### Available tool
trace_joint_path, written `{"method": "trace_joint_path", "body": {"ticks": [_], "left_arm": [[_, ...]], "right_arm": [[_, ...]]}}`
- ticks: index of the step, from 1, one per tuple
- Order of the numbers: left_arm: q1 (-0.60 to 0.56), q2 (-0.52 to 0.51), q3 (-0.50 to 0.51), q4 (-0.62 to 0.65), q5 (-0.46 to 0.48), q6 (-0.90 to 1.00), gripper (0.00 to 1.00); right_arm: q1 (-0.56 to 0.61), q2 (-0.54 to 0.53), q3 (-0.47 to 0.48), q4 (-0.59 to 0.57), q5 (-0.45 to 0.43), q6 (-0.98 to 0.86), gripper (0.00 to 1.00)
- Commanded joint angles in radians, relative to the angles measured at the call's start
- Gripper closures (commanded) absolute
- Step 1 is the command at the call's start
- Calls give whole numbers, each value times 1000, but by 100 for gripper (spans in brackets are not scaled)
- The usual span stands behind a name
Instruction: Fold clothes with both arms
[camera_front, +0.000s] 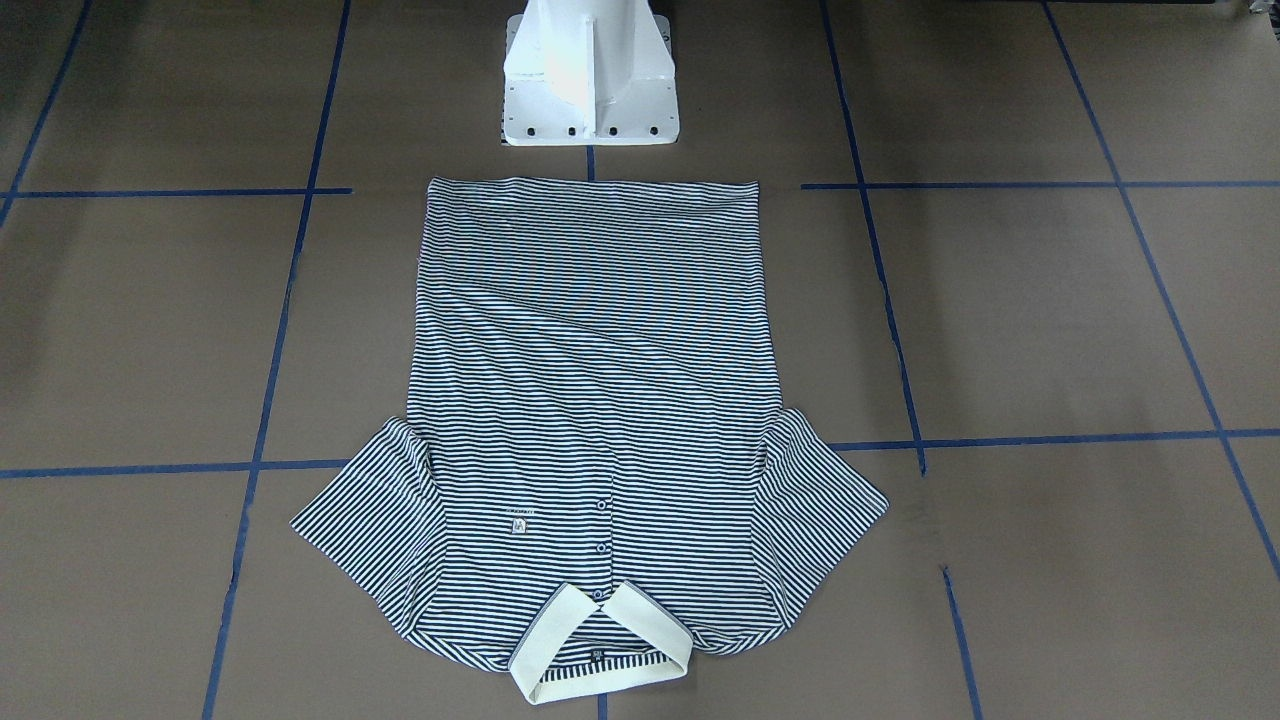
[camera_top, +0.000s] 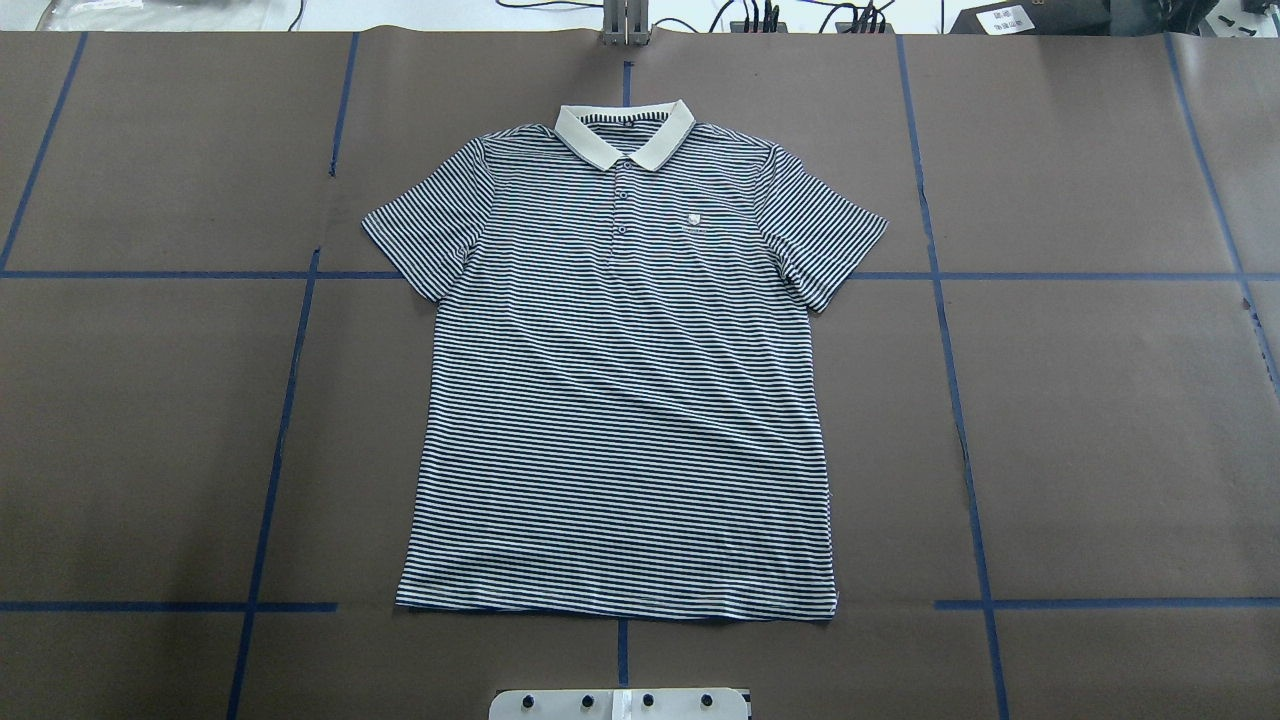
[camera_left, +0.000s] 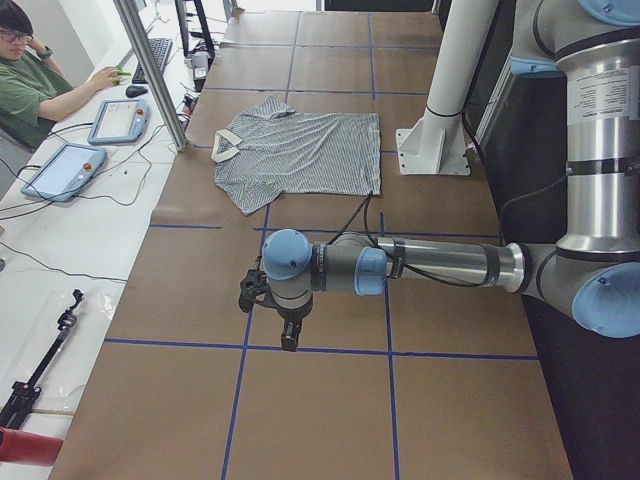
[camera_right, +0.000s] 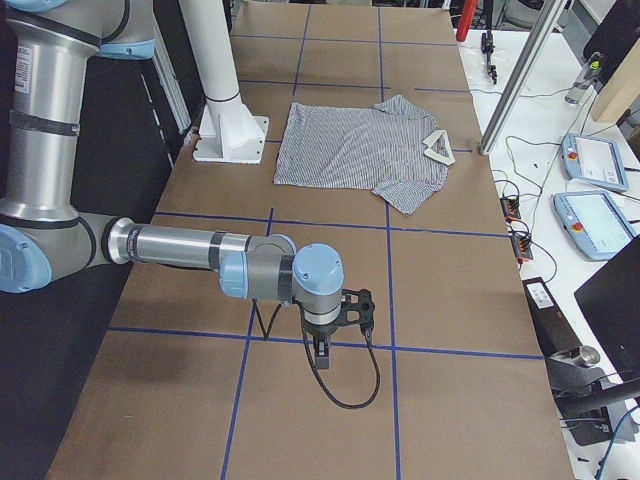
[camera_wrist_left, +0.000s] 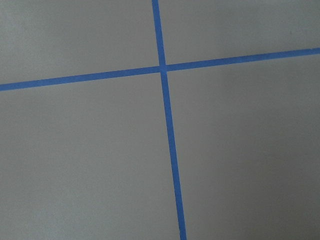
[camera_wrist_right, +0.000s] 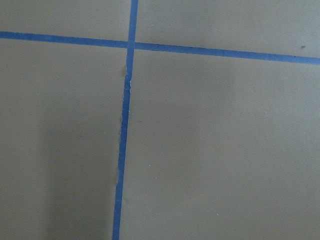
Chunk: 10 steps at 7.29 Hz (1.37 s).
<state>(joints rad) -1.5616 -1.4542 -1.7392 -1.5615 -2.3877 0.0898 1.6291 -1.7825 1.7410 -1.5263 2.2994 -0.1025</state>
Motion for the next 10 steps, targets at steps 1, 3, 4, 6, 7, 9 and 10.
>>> {"method": "trace_joint_path", "body": {"ticks": [1, 3, 4, 6, 7, 9, 10], "left_arm": [[0, -14, -2, 0, 1, 1, 0], [0, -14, -20, 3, -1, -1, 0], [0, -15, -40, 1, 1, 1, 0], [2, -17, -27, -133, 5, -1, 0], [2, -21, -25, -197, 1, -8, 0], [3, -104, -22, -305, 7, -8, 0], [3, -129, -34, -401, 5, -7, 0]], "right_arm": [[0, 0, 0, 0, 0, 1, 0], [0, 0, 6, 0, 0, 0, 0], [-2, 0, 15, -2, -2, 1, 0], [-8, 53, 23, -6, 11, 7, 0], [-14, 86, 23, -2, 9, 17, 0], [-14, 167, -13, 132, -6, 18, 0], [-15, 193, -96, 200, 6, 36, 0]]}}
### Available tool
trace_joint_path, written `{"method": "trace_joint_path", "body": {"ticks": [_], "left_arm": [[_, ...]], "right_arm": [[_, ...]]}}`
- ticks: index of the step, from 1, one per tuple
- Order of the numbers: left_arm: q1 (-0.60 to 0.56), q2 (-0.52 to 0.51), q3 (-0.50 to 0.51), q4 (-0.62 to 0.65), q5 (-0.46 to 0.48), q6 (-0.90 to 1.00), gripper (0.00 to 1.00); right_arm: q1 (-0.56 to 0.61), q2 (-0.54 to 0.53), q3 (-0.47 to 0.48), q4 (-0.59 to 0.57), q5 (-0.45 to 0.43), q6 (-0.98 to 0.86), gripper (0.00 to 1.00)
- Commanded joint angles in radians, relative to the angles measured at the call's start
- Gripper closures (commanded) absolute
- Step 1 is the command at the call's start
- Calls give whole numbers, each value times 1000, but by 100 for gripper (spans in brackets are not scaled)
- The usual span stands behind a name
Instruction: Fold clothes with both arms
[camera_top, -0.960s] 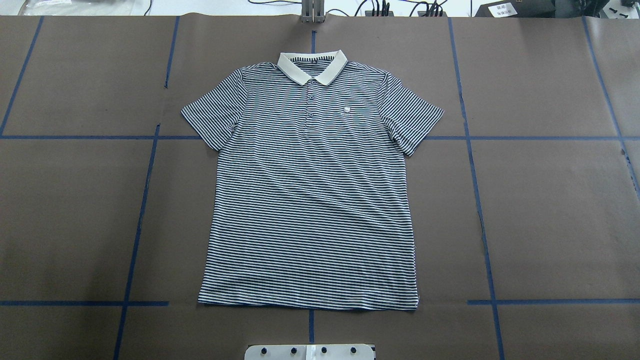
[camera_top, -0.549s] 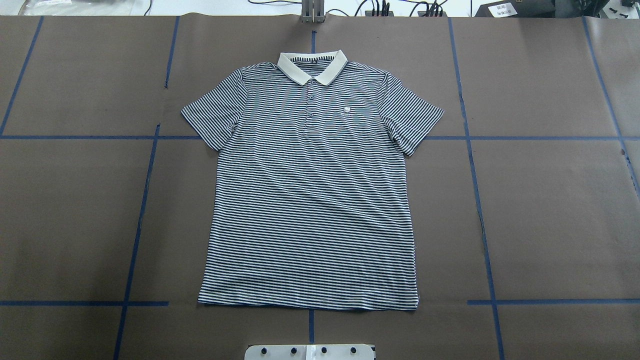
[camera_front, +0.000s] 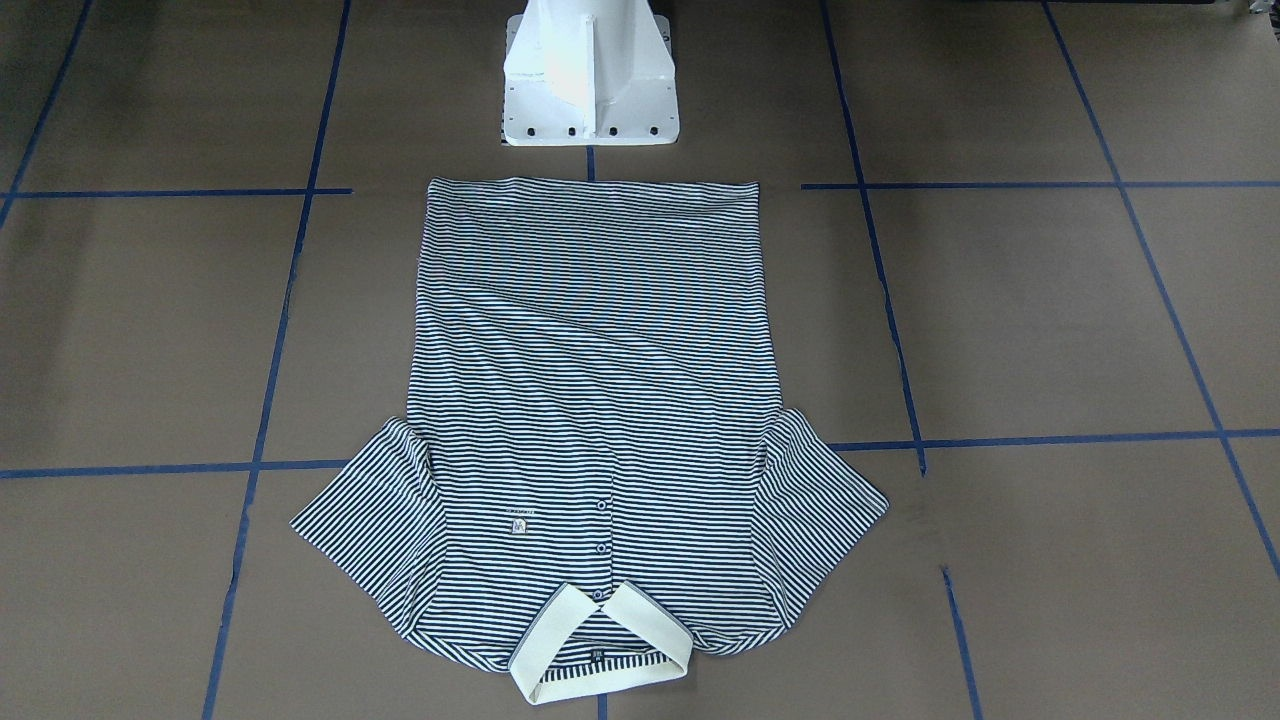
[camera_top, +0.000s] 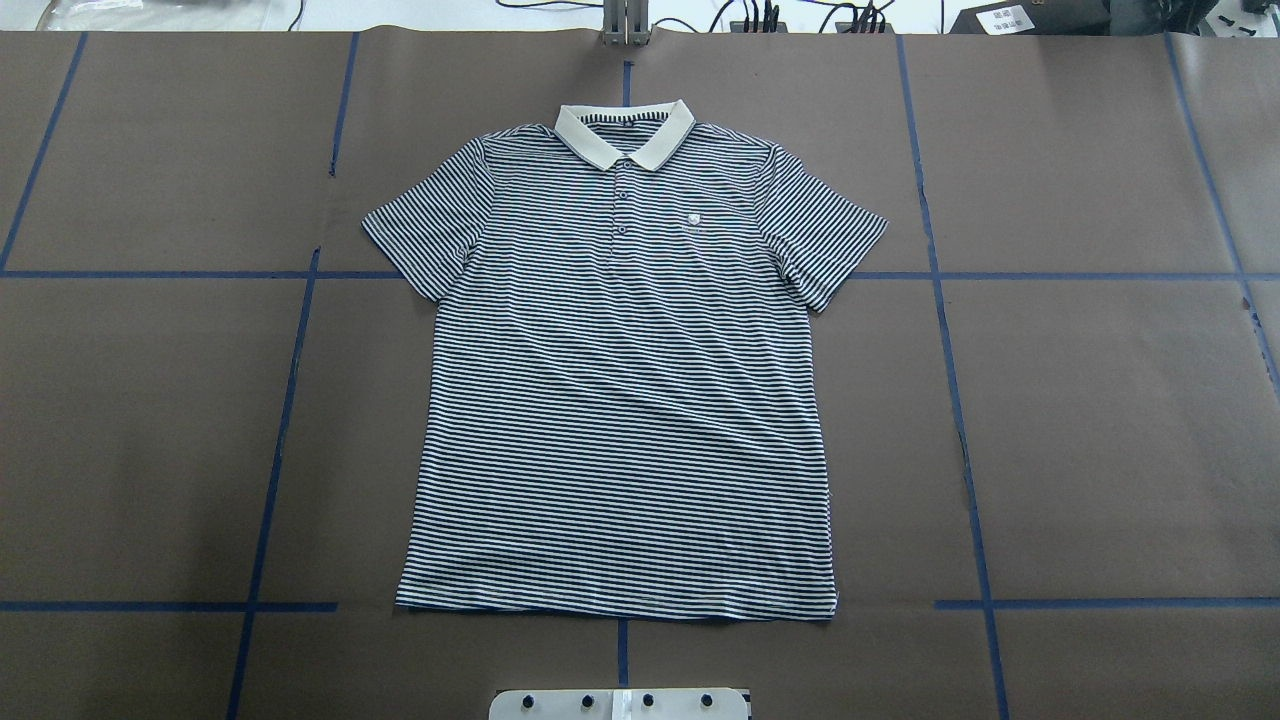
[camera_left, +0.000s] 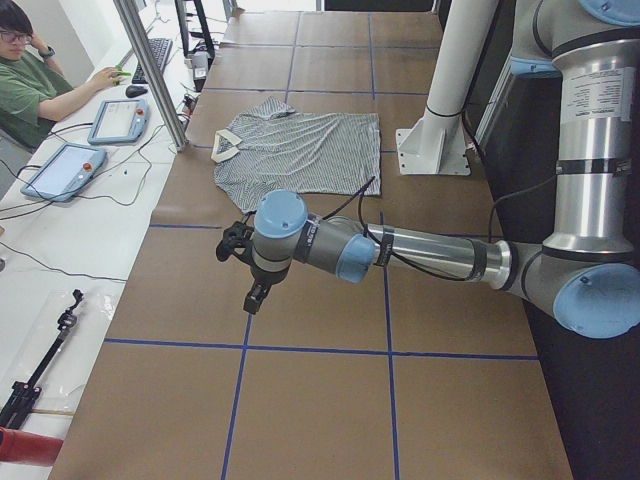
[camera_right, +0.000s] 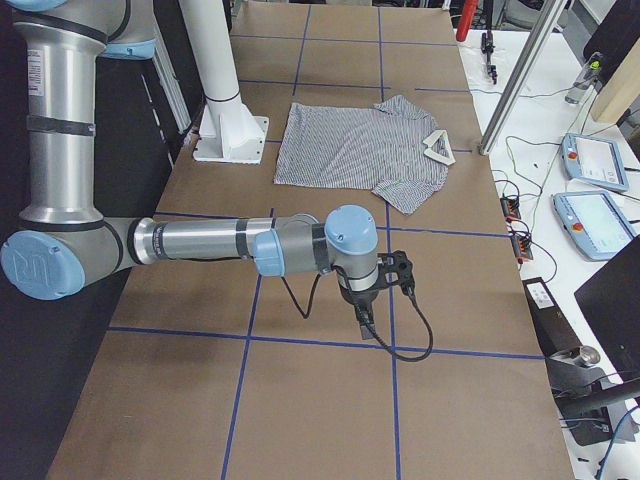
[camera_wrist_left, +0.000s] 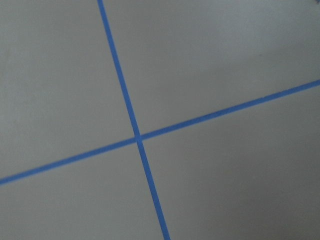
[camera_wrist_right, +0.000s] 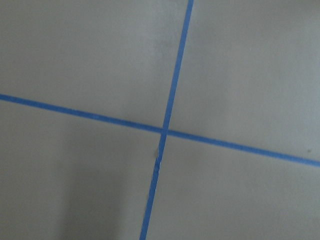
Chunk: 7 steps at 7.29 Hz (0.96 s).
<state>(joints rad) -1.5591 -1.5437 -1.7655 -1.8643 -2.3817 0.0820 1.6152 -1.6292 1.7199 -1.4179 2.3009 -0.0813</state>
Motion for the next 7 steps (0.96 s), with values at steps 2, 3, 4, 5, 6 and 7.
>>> {"method": "trace_joint_path", "body": {"ticks": [2, 3, 4, 5, 6, 7], "left_arm": [[2, -93, 175, -408, -8, -13, 0], [2, -114, 216, -477, -8, -93, 0], [7, -134, 210, -487, -8, -182, 0], [31, -150, 215, -486, -5, -198, 0], [72, -207, 221, -475, -1, -299, 0], [133, -223, 221, -481, 7, -361, 0]], "right_arm": [[0, 98, -100, 105, 17, 81, 0], [-1, 100, -92, 137, 73, 90, 0], [-1, 100, -91, 219, 84, 139, 0], [-53, 98, -88, 271, 86, 247, 0], [-120, 104, -82, 362, 80, 443, 0], [-226, 141, -89, 475, 39, 682, 0]]}}
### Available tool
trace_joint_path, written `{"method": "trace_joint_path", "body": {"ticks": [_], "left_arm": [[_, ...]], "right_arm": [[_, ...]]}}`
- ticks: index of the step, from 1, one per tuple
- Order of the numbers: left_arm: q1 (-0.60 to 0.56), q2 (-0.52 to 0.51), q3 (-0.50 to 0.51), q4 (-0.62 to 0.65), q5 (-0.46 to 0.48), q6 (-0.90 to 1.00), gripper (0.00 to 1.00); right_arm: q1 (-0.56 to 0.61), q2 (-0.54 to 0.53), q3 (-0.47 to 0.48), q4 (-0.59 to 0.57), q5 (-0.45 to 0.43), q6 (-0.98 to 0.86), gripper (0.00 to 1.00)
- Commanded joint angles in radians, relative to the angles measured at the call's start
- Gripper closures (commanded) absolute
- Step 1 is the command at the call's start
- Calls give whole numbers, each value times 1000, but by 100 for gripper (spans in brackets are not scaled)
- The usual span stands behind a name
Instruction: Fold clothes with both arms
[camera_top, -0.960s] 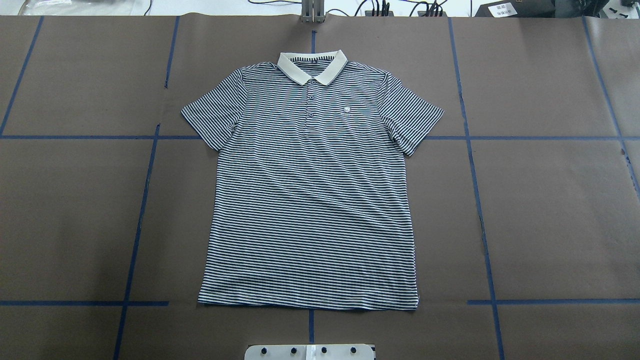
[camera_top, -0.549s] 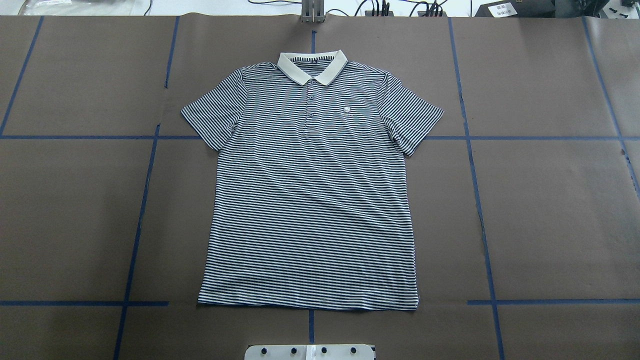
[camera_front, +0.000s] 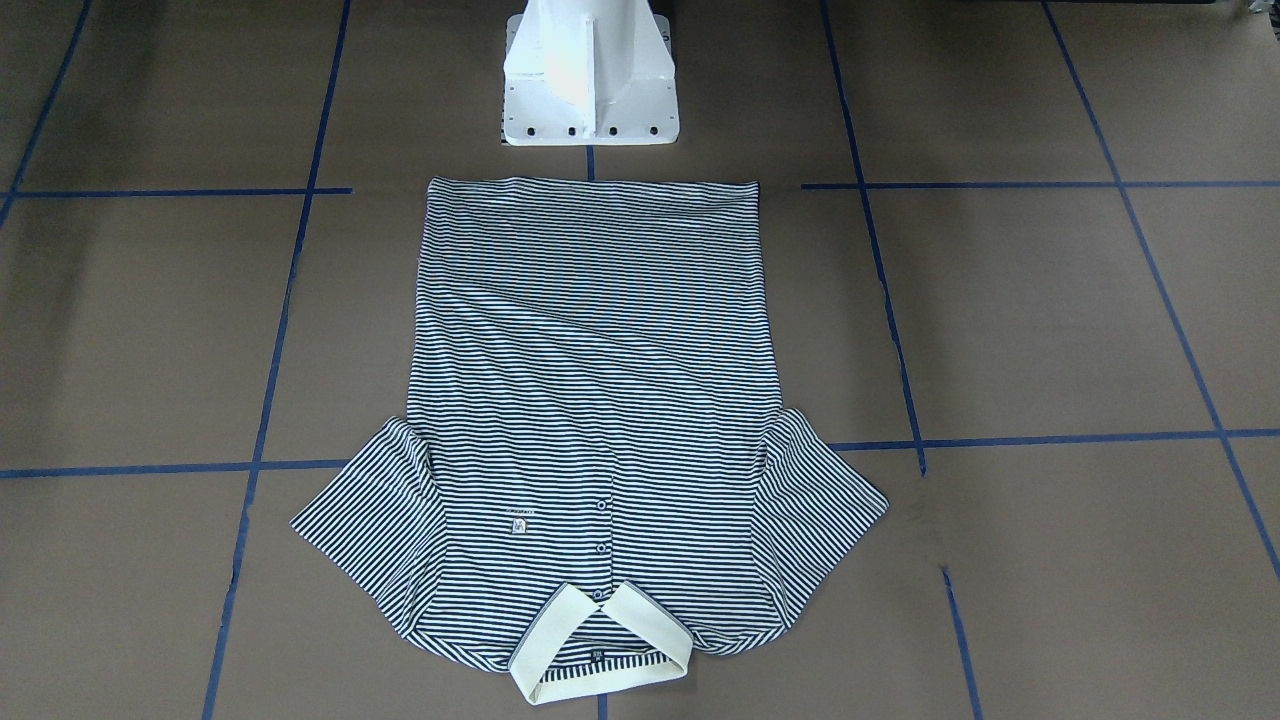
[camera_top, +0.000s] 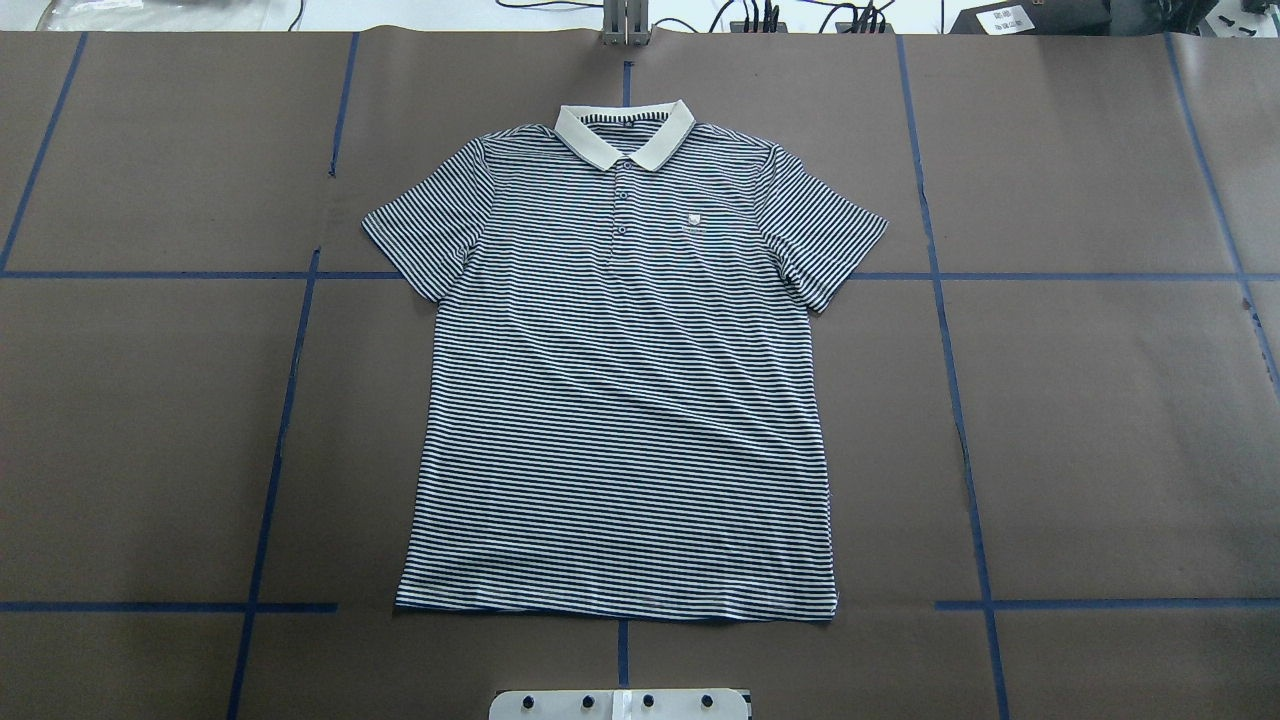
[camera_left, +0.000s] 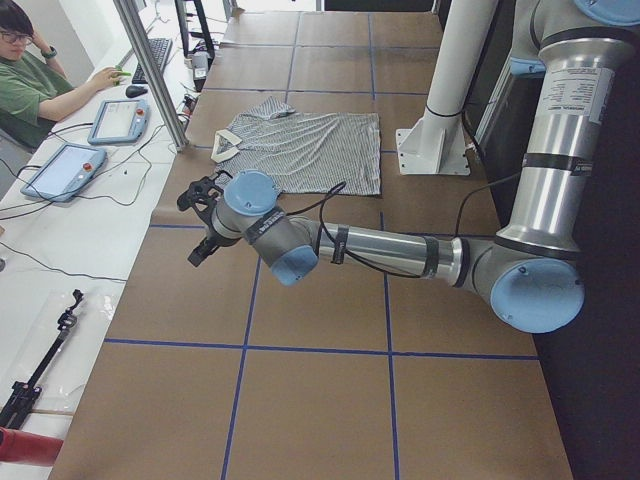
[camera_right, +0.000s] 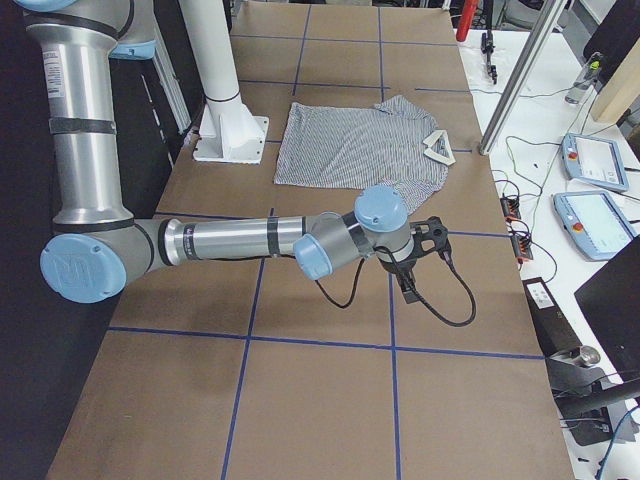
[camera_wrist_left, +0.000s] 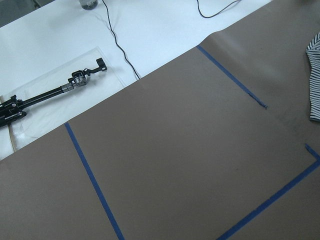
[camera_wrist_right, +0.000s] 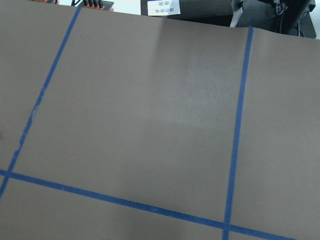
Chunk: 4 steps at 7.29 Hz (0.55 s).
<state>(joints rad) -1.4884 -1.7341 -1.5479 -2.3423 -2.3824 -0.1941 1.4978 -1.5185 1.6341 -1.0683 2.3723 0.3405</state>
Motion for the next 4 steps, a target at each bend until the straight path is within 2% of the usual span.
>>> {"method": "trace_joint_path", "body": {"ticks": [1, 2, 3, 4], "left_arm": [[80, -38, -9, -8, 8, -85, 0], [103, -32, -12, -78, 11, -81, 0], [179, -24, -2, -104, 12, -88, 0], [186, -27, 6, -101, 38, -91, 0]], "right_arm": [[-234, 99, 1, 158, -165, 480, 0], [-363, 189, -20, 143, -276, 585, 0], [-452, 268, -66, 142, -353, 682, 1], [-517, 358, -138, 145, -414, 763, 5]]}}
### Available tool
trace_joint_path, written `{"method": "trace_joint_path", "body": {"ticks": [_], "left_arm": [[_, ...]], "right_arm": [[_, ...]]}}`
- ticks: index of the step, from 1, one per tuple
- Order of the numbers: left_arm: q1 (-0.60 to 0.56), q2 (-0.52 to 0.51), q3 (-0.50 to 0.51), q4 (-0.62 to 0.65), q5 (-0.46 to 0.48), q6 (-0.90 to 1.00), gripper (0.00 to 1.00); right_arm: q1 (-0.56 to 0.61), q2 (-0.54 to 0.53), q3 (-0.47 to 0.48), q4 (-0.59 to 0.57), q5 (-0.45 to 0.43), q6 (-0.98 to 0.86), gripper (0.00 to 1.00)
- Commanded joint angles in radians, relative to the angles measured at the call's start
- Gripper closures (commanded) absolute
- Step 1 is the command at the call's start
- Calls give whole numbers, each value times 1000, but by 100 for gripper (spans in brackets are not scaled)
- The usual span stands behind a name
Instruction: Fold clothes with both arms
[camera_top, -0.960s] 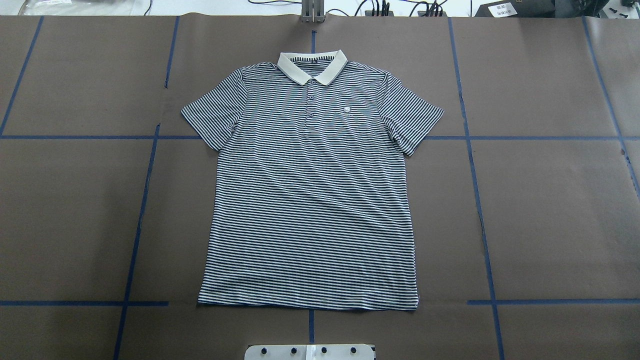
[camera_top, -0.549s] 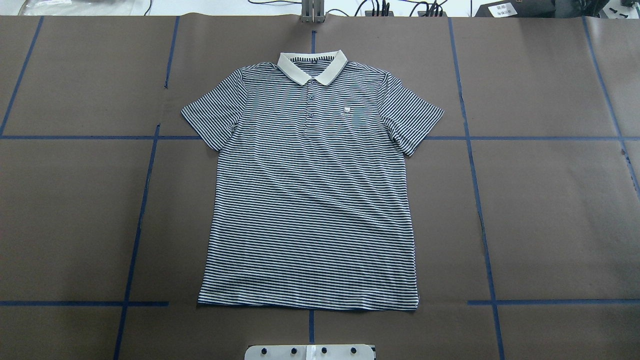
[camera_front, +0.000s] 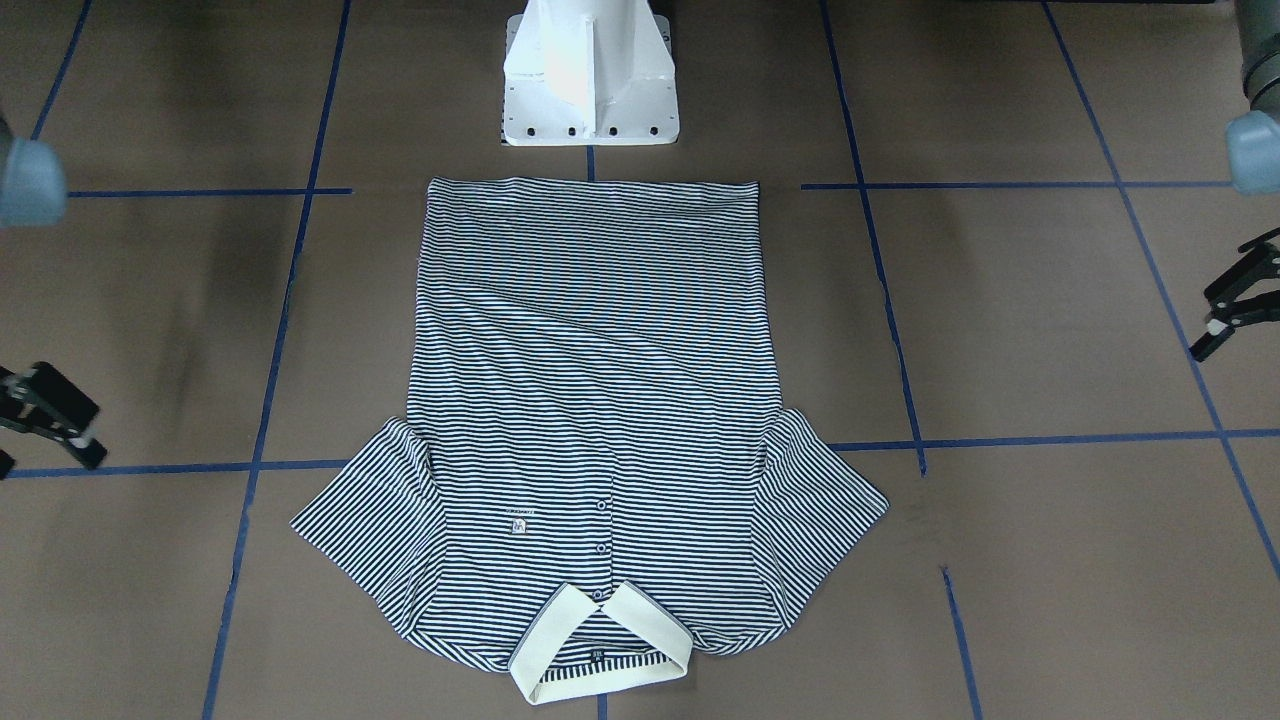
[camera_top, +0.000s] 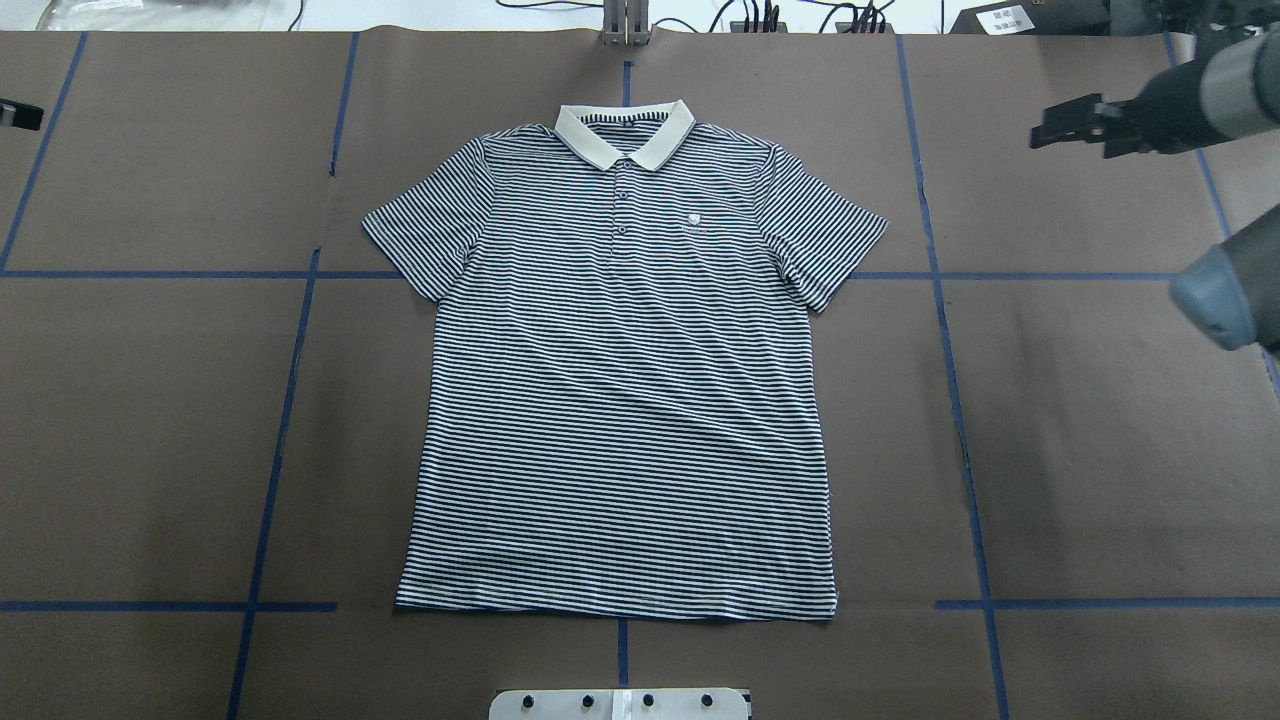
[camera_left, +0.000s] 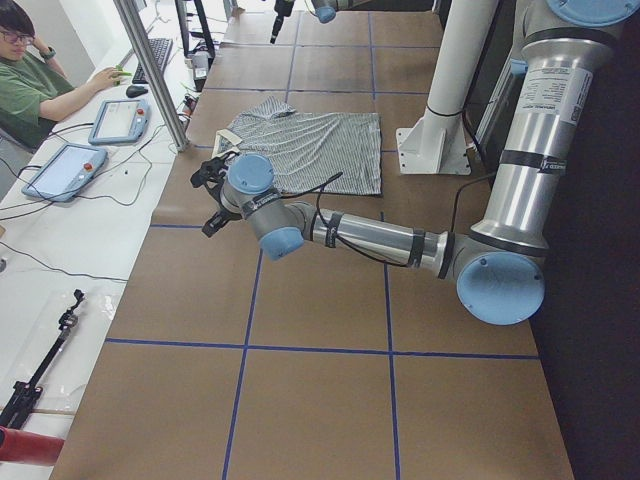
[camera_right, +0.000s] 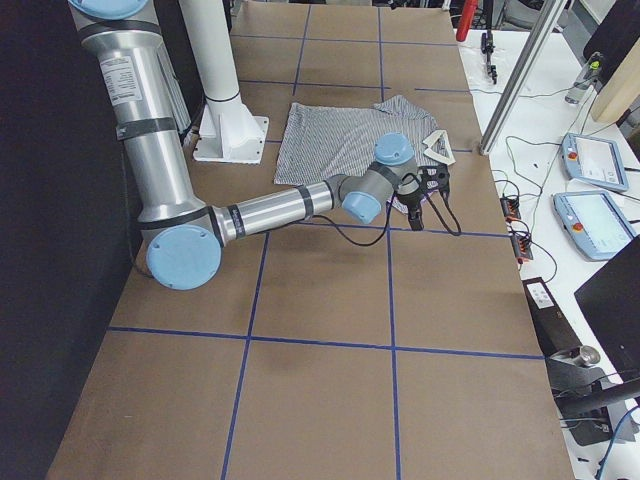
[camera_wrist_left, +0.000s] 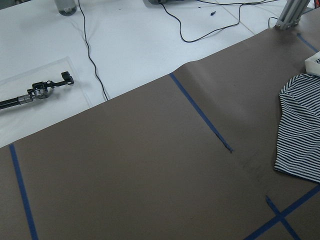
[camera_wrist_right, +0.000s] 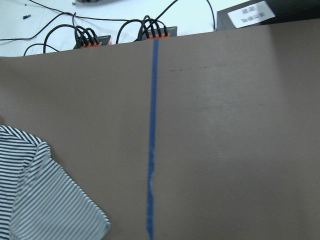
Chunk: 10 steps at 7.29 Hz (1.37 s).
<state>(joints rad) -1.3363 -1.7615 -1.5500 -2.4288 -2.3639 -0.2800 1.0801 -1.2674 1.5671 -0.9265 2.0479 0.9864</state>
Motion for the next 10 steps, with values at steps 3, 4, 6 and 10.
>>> {"method": "trace_joint_path", "body": {"ticks": [3, 4, 6, 10], "left_arm": [[54, -3, 8, -18, 44, -41, 0], [57, -3, 7, -19, 44, -42, 0], [57, -3, 7, -19, 44, -44, 0], [74, -6, 8, -21, 67, -76, 0]], "right_arm": [[-164, 181, -194, -3, -172, 126, 35], [-184, 219, -255, -3, -214, 126, 36], [-233, 218, -275, -2, -282, 115, 38], [-264, 201, -283, 3, -310, 110, 41]]}}
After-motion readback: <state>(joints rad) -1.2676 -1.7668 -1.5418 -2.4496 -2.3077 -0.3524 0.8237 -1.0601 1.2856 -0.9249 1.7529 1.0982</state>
